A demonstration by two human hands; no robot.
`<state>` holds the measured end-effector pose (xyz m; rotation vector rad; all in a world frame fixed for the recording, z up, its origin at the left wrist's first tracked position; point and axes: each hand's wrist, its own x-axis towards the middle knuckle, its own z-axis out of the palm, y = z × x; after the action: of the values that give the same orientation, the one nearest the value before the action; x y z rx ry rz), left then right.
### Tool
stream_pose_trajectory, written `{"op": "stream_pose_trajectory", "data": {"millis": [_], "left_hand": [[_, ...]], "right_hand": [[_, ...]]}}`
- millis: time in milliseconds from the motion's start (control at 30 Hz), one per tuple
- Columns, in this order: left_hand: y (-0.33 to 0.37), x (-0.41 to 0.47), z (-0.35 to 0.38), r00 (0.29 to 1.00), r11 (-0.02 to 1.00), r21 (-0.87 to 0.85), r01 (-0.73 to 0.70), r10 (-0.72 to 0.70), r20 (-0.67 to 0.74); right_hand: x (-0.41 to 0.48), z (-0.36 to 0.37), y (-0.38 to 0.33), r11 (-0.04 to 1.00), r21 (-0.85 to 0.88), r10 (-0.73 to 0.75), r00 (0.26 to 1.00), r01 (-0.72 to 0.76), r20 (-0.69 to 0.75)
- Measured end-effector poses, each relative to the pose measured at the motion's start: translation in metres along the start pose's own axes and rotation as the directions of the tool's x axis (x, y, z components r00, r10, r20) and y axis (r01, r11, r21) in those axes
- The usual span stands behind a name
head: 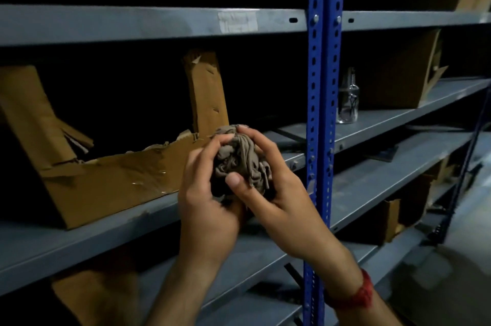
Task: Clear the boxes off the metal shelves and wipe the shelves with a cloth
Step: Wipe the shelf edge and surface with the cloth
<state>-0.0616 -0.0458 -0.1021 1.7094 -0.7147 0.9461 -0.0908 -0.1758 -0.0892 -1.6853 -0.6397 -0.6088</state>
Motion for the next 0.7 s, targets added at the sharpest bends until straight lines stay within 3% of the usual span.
{"op": "stream_pose_trajectory", "data": {"millis": [300, 500, 700], "left_hand": [[-0.005, 0.005, 0.036, 0.934, 0.993, -0.060, 0.106, -0.079, 0.348], [-0.011, 0.030, 0.114, 0.907, 0.998, 0.000, 0.066, -0.060, 0.417], [-0.021, 0.058, 0.198, 0.919, 0.997, 0.081, 0.000, -0.032, 0.394]], "right_hand": [[-0.002, -0.044, 0.040, 0.993, 0.110, 0.070, 0.963, -0.042, -0.259], [0.008, -0.118, 0.086, 0.994, 0.061, 0.107, 0.917, -0.090, -0.383], [0.032, -0.209, 0.130, 0.989, -0.036, 0.108, 0.862, -0.145, -0.496]]}}
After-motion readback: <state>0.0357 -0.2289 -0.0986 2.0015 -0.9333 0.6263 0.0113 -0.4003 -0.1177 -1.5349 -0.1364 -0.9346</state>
